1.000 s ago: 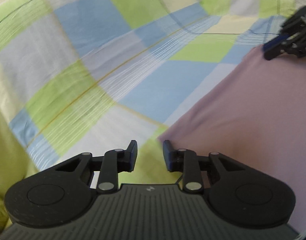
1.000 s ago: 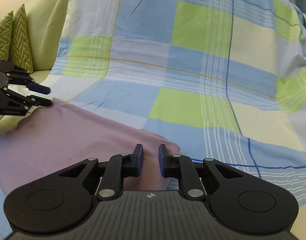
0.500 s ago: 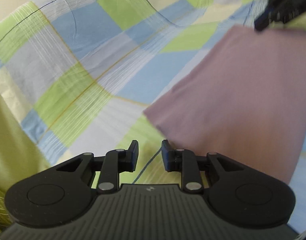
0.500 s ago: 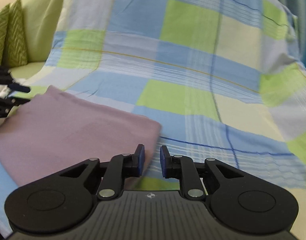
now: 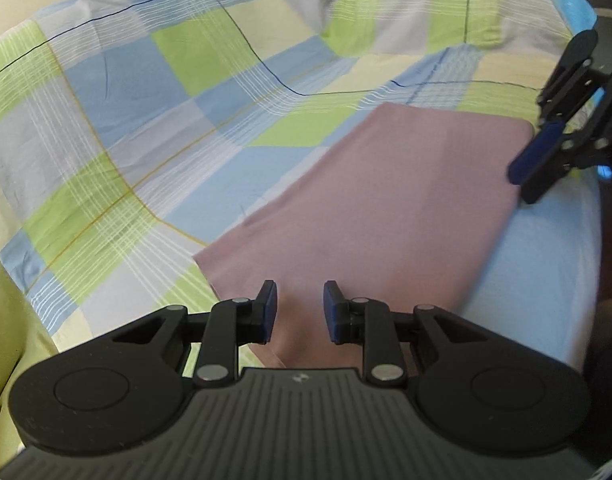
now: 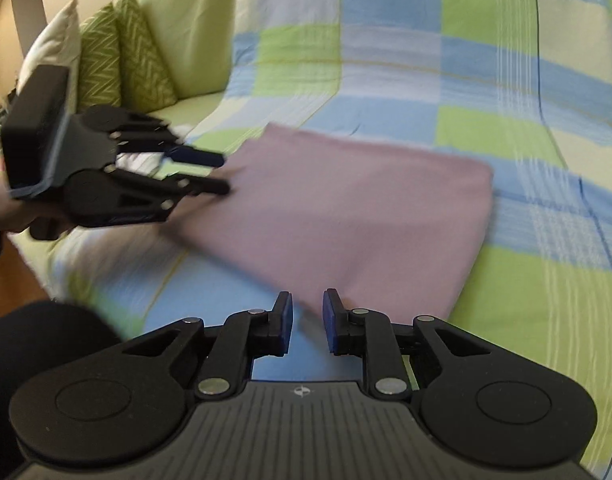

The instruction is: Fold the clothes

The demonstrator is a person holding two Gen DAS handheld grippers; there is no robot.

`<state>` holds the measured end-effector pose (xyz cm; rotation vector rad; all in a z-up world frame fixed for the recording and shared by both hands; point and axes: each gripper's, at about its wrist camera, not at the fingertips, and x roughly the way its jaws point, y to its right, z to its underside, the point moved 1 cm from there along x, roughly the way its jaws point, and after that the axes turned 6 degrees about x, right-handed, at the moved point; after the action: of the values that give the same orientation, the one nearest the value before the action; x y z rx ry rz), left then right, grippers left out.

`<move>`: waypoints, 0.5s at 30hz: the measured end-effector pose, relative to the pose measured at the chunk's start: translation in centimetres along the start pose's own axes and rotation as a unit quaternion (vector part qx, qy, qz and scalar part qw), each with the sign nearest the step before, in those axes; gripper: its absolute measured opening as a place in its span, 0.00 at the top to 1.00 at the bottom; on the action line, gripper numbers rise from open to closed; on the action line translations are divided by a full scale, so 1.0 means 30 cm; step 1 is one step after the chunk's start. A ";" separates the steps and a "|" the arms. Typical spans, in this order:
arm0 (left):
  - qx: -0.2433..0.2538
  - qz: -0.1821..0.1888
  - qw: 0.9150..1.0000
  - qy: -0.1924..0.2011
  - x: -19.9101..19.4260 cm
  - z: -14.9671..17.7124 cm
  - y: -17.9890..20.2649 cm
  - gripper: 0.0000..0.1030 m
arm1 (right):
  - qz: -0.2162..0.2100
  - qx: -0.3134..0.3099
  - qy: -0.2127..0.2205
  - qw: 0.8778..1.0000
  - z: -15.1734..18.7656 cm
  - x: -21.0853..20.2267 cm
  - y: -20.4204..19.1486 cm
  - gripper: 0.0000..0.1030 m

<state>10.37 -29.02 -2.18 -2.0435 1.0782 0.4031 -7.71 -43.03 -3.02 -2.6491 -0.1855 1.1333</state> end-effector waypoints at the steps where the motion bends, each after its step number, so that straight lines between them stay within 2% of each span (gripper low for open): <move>1: -0.001 0.002 1.000 0.000 -0.007 0.006 0.003 0.78 | 0.002 -0.001 -0.009 1.000 0.029 -0.010 -0.011 0.79; 4: -0.005 0.003 1.000 -0.002 -0.029 0.023 0.006 0.78 | 0.022 -0.001 -0.026 0.999 0.104 -0.041 -0.035 0.81; 7: -0.008 0.008 1.000 0.000 -0.048 0.026 0.010 0.78 | 0.036 0.031 -0.025 0.999 0.133 -0.067 -0.015 0.84; 8: -0.007 0.008 1.000 0.002 -0.055 0.024 0.013 0.78 | 0.039 0.036 -0.014 0.998 0.135 -0.081 -0.015 0.80; 12: 0.007 0.016 1.000 0.012 -0.056 -0.002 0.040 0.78 | 0.036 0.036 0.041 0.998 0.108 -0.116 -0.028 0.79; 15: 0.022 0.022 0.999 0.016 -0.041 -0.022 0.065 0.77 | 0.058 0.006 0.064 0.996 0.056 -0.091 -0.049 0.79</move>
<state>8.03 -29.48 -1.99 -1.9966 1.1440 0.3667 -10.84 -41.90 -1.84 -2.7419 -0.0008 0.9891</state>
